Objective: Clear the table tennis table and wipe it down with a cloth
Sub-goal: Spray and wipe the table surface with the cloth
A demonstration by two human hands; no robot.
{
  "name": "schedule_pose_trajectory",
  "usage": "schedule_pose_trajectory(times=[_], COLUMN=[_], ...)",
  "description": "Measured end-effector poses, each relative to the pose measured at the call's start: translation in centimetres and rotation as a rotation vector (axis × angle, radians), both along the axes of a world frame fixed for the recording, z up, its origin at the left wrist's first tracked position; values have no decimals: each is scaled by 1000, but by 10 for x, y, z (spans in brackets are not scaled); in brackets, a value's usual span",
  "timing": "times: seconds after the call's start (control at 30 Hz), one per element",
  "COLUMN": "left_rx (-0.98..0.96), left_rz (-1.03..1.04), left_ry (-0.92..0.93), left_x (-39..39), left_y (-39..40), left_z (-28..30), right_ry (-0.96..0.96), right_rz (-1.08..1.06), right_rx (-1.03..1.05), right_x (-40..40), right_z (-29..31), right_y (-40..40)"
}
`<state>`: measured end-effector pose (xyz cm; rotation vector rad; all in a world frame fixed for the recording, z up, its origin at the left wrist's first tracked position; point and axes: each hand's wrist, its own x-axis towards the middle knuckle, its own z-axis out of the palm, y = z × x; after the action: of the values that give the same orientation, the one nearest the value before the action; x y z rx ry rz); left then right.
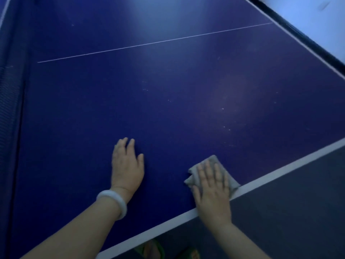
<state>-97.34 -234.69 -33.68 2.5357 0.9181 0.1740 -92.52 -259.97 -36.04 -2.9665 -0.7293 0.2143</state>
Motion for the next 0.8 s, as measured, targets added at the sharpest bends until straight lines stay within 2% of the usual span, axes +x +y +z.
schedule_pose_trajectory(times=[0.13,0.2,0.27,0.4,0.47,0.53,0.67,0.73,0.8], left_rx=[-48,-31,37,158,152,160,165,167,177], left_rz=[9,72,110,134,132,135,140,138,142], left_ry=[131,198,238,249,262,263,275,274,278], left_x=[47,59,64,67,67,69,69,68,69], left_y=[-67,-85,-94,-98,-100,-99,-100,-101,-100], left_z=[-4,-12,-20,-30,-31,-32,-31,-31,-31], right_ry=[11,3,-17,35,33,-12,26,14,-37], right_rz=[334,394,282,-219,-314,-145,454,528,381], right_rx=[28,4,5,49,64,56,32,11,22], right_x=[6,28,59,108,104,83,50,70,105], right_z=[-4,-3,-2,3,4,2,-3,0,4], right_y=[-23,-49,-77,-113,-102,-81,-76,-99,-123])
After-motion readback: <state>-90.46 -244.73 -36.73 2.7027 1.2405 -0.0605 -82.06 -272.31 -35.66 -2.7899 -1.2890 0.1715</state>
